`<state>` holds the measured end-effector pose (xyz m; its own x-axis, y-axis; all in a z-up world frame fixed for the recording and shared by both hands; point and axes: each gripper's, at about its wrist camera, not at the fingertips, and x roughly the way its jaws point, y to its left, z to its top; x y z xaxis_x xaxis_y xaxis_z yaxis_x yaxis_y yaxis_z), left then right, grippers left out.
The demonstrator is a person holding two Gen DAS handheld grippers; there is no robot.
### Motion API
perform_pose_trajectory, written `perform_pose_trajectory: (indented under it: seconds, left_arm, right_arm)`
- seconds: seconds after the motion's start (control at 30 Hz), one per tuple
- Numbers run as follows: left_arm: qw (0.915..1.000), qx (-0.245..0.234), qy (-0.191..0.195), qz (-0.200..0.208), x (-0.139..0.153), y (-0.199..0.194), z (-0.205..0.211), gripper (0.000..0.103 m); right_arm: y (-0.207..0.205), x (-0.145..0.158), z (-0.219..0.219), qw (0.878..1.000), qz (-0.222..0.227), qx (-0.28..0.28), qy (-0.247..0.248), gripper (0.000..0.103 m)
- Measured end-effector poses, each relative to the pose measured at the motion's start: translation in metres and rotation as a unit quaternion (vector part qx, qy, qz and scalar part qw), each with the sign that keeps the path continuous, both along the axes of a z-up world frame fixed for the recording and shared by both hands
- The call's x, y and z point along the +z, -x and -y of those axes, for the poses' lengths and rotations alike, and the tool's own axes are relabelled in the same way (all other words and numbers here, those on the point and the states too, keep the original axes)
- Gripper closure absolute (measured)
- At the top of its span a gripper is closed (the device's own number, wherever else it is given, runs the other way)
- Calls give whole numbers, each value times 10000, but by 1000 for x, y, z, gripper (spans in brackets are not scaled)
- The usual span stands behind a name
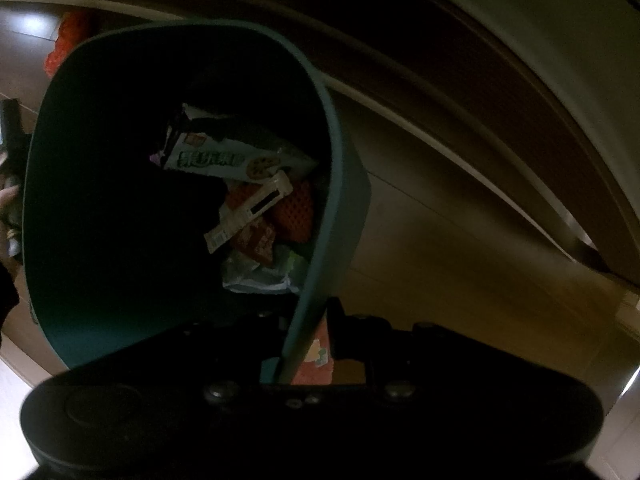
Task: Collect trash
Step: 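Move the left tool down and grasp the white cabbage leaf, then carry the cabbage leaf into the wastebasket and open the left tool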
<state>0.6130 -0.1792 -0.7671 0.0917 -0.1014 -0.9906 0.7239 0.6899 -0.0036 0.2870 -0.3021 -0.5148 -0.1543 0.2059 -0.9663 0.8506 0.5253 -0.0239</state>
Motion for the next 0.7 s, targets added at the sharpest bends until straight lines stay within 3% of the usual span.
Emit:
perform_pose_trajectory:
  seconds: [0.2,0.33,0.53,0.7]
  left_arm:
    - [9999,-62,46,78,19,-6,-12,97]
    - [9999,-8,44,118,47,2,-18,98]
    - [9999,35,30,137,122,13,-46,98]
    - [9998,-54,98,182,218,17,-76,98]
  right_arm:
    - [-4,0,0,9999,92,21,46,90]
    - [-5,-5,4,9999,104,67,115,90]
    - [14,-5,11,9998,92,52,196,90]
    - [9,1,12,9993,111,173,307,90]
